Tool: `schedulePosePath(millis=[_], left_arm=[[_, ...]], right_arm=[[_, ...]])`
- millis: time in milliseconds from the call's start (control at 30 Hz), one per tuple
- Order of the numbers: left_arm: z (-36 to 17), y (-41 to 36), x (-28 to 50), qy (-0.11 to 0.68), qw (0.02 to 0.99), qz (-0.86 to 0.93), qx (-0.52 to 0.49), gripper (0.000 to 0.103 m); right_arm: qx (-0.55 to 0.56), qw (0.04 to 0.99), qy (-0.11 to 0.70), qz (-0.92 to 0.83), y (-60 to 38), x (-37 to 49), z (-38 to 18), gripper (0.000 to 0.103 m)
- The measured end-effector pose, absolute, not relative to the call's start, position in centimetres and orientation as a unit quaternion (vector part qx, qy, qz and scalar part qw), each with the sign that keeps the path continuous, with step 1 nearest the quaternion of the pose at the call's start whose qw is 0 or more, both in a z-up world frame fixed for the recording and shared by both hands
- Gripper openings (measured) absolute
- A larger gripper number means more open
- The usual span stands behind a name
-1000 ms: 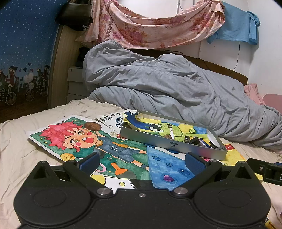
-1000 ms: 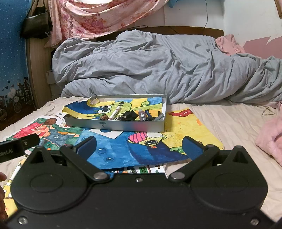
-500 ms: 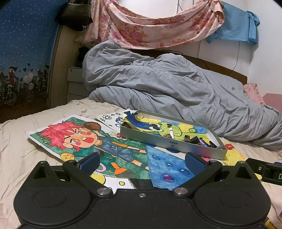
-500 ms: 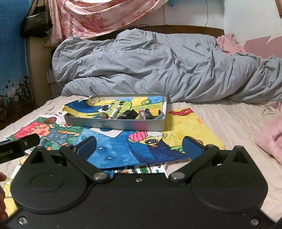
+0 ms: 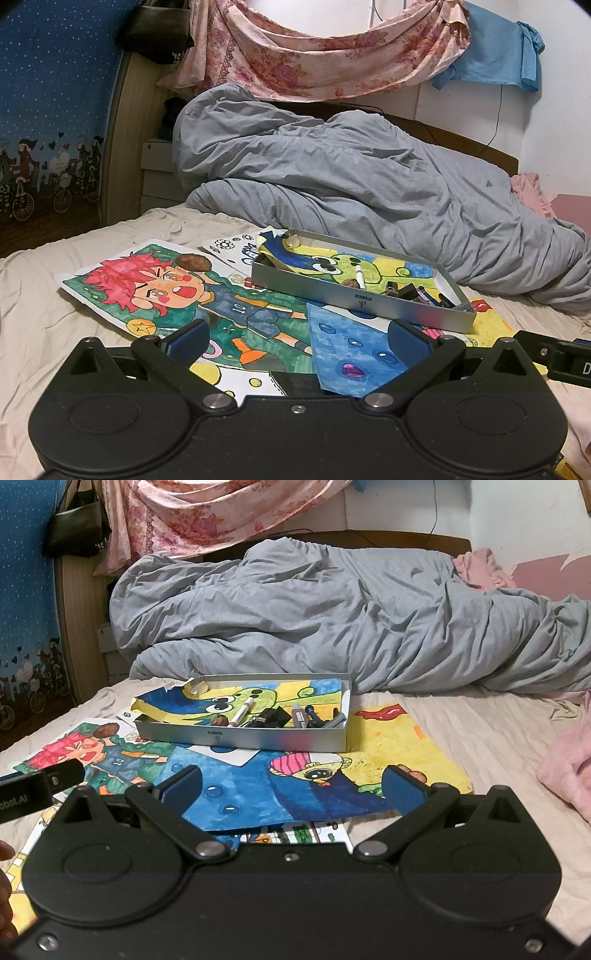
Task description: Organize rigid objects
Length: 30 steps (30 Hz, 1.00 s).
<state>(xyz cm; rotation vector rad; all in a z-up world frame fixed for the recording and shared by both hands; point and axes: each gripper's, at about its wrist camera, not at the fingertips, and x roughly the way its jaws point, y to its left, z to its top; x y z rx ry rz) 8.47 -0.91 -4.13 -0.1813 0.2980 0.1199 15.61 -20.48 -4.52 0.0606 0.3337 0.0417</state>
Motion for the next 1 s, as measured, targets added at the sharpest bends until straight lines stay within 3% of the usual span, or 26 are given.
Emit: schedulePosePath(millis=[1000], left_arm=[[-4.18, -0.94, 8.44, 0.148, 0.983, 0.060, -0.090, 0.102]], right_arm=[[0.028, 0.985, 0.166, 0.022, -20.12, 15.54, -4.76, 0.102]])
